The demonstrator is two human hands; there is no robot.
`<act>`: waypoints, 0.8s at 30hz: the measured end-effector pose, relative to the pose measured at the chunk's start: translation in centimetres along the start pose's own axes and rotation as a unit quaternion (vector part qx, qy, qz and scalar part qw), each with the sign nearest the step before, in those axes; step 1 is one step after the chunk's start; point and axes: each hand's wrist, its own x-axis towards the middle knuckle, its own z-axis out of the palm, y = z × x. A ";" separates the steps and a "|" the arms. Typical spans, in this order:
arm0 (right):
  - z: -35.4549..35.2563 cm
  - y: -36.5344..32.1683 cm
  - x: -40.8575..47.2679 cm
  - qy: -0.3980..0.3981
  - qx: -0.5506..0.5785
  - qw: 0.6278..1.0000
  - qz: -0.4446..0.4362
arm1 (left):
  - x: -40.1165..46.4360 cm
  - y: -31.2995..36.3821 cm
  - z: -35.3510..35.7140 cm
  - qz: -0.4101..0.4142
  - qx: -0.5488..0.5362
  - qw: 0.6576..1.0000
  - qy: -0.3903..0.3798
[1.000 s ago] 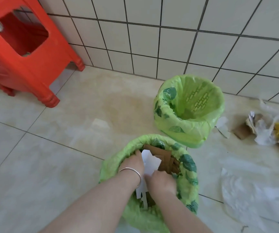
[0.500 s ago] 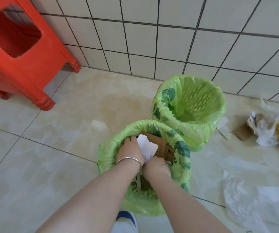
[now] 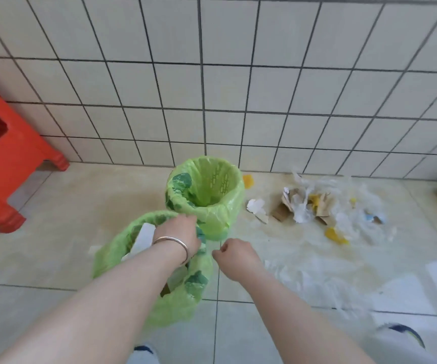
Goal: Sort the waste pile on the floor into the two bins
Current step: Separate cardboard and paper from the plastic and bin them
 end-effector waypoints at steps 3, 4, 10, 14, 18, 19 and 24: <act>-3.5 4.4 -2.5 0.013 0.020 0.999 0.048 | -1.7 5.8 -0.4 0.070 -0.003 0.997 -0.023; -4.7 5.9 -3.3 0.006 0.037 0.997 0.067 | -2.3 7.9 -0.5 0.090 -0.008 0.996 -0.027; -11.8 14.2 -6.1 0.044 0.118 0.981 0.148 | -3.3 18.5 -0.1 0.169 -0.055 0.983 -0.040; -14.2 17.9 -4.6 0.060 0.111 0.976 0.180 | -1.5 22.0 2.0 0.166 -0.083 0.981 -0.050; -14.1 20.8 -0.3 0.050 0.070 0.977 0.193 | 2.3 23.5 5.1 0.120 -0.147 0.979 -0.071; -13.8 21.4 0.9 0.040 0.055 0.978 0.196 | 3.2 23.6 6.0 0.108 -0.163 0.978 -0.075; -13.5 22.0 6.4 0.004 -0.035 0.982 0.184 | 7.2 24.1 8.9 0.057 -0.203 0.973 -0.098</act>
